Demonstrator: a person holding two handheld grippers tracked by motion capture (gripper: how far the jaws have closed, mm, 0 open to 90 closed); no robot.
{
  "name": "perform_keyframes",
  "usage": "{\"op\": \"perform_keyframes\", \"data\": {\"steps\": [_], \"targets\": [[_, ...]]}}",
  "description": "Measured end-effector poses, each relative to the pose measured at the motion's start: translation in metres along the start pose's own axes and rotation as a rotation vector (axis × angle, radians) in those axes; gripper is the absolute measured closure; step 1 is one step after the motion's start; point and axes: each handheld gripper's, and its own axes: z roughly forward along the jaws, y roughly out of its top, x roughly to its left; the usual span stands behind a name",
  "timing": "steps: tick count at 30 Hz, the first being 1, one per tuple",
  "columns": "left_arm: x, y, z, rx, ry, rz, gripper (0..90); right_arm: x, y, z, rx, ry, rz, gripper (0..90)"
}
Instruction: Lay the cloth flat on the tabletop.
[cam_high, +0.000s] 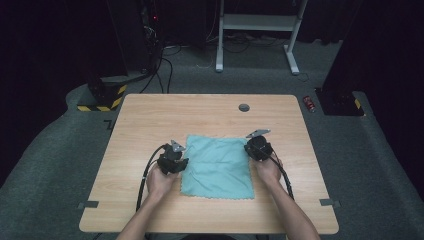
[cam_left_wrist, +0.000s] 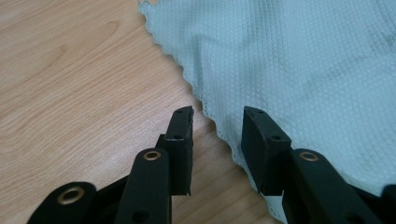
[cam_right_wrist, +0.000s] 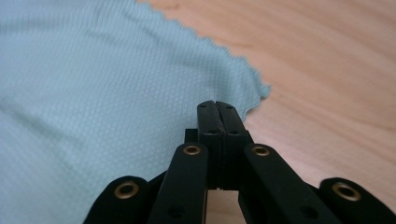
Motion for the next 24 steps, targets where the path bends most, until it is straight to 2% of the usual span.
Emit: {"op": "perform_keyframes", "data": {"steps": [1, 4, 8, 12, 14, 16, 19, 20, 22, 24], "targets": [[0.0, 0.0, 0.0, -0.002, -0.003, -0.005, 64.0, -0.002, 0.002, -0.001, -0.015, 0.0, 0.006, 90.0], [-0.002, 0.0, 0.001, -0.004, -0.016, -0.007, 64.4, -0.005, 0.007, 0.002, -0.005, -0.007, 0.015, 88.9], [-0.002, 0.0, 0.0, -0.008, -0.021, -0.001, 65.1, -0.004, 0.005, 0.002, -0.009, 0.009, 0.035, 80.2], [0.001, 0.002, 0.0, -0.035, -0.021, -0.037, 64.8, 0.003, -0.001, -0.012, -0.053, 0.042, 0.025, 78.6], [0.002, 0.003, 0.003, -0.053, -0.035, -0.067, 63.9, 0.009, -0.005, -0.016, -0.056, 0.062, 0.007, 78.6], [0.002, 0.004, 0.007, -0.063, -0.04, -0.078, 63.0, 0.014, -0.01, -0.016, -0.059, 0.084, 0.001, 78.5], [0.002, 0.003, 0.012, -0.065, -0.016, -0.078, 59.4, 0.018, -0.016, -0.011, -0.058, 0.109, -0.019, 75.2], [0.004, 0.004, 0.012, -0.063, -0.003, -0.076, 58.4, 0.019, -0.018, -0.008, -0.053, 0.102, -0.031, 74.5], [0.008, 0.004, 0.012, -0.054, 0.027, -0.077, 56.5, 0.016, -0.02, -0.001, -0.029, 0.092, -0.02, 74.0], [0.015, 0.004, 0.01, -0.035, 0.05, -0.08, 55.5, 0.011, -0.021, 0.0, -0.034, 0.076, -0.003, 72.6]]}}
